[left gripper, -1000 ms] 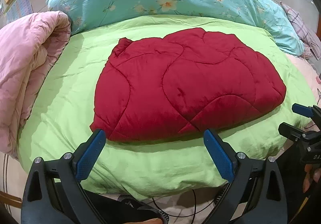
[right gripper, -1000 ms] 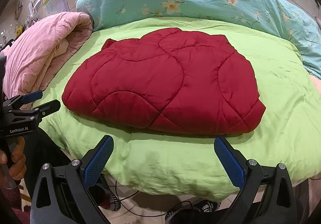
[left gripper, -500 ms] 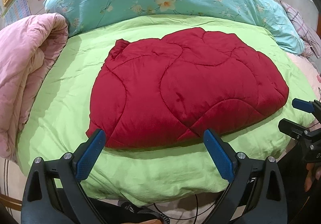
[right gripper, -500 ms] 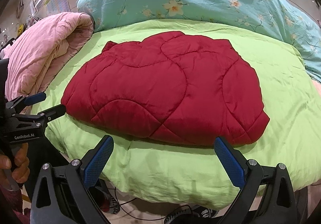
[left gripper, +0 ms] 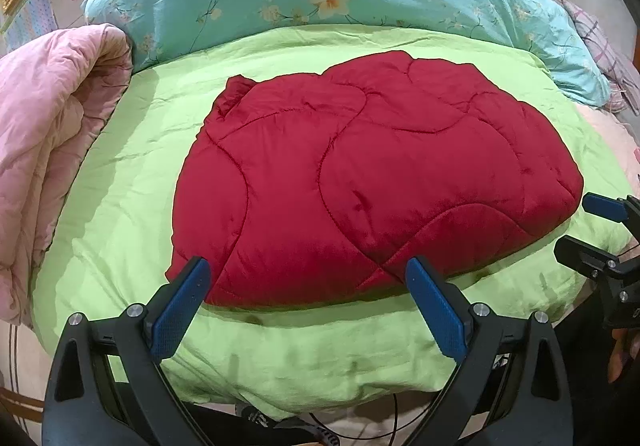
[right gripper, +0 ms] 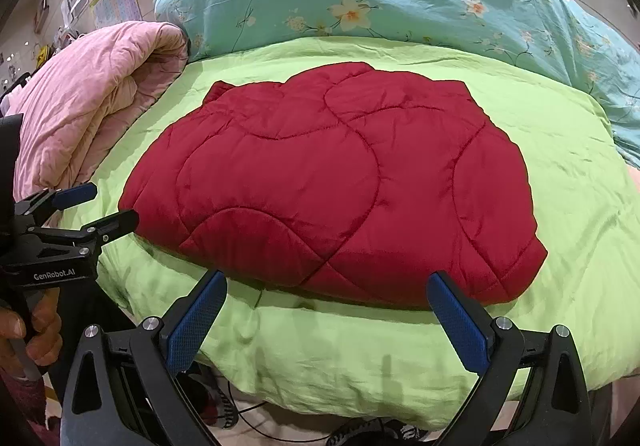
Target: Fold large clothes
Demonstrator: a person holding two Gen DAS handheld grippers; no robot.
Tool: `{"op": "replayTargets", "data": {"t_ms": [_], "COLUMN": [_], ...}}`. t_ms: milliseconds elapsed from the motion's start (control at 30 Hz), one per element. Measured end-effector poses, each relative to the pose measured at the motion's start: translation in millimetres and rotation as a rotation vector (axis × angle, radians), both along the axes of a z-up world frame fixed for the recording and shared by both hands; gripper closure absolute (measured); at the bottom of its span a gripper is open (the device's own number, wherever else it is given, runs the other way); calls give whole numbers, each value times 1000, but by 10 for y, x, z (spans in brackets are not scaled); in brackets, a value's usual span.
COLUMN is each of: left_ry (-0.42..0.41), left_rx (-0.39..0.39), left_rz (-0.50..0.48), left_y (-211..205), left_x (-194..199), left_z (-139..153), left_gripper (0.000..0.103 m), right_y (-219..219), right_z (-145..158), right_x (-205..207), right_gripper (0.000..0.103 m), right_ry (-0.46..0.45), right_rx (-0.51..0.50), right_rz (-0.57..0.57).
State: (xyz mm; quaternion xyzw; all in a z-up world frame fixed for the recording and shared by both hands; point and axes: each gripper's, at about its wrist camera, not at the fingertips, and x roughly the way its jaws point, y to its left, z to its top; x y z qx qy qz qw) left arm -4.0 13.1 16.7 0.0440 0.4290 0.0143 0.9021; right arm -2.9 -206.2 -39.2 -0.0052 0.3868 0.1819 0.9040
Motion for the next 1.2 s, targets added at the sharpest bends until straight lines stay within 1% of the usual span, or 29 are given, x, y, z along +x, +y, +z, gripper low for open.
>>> {"op": "replayTargets", "data": {"t_ms": [733, 1200], "left_ry": [6, 7], "left_rx": [5, 6], "left_rz": [-2, -2], "left_y": [-8, -12], "left_x": [130, 178], "left_z": [6, 0], "left_gripper": [4, 4], "right_y": [-1, 27], "right_z": [66, 69], "right_x": [138, 148], "right_gripper": [2, 2], "right_ry": [-6, -5], "right_rx": [8, 5], "right_rz": [0, -3]}}
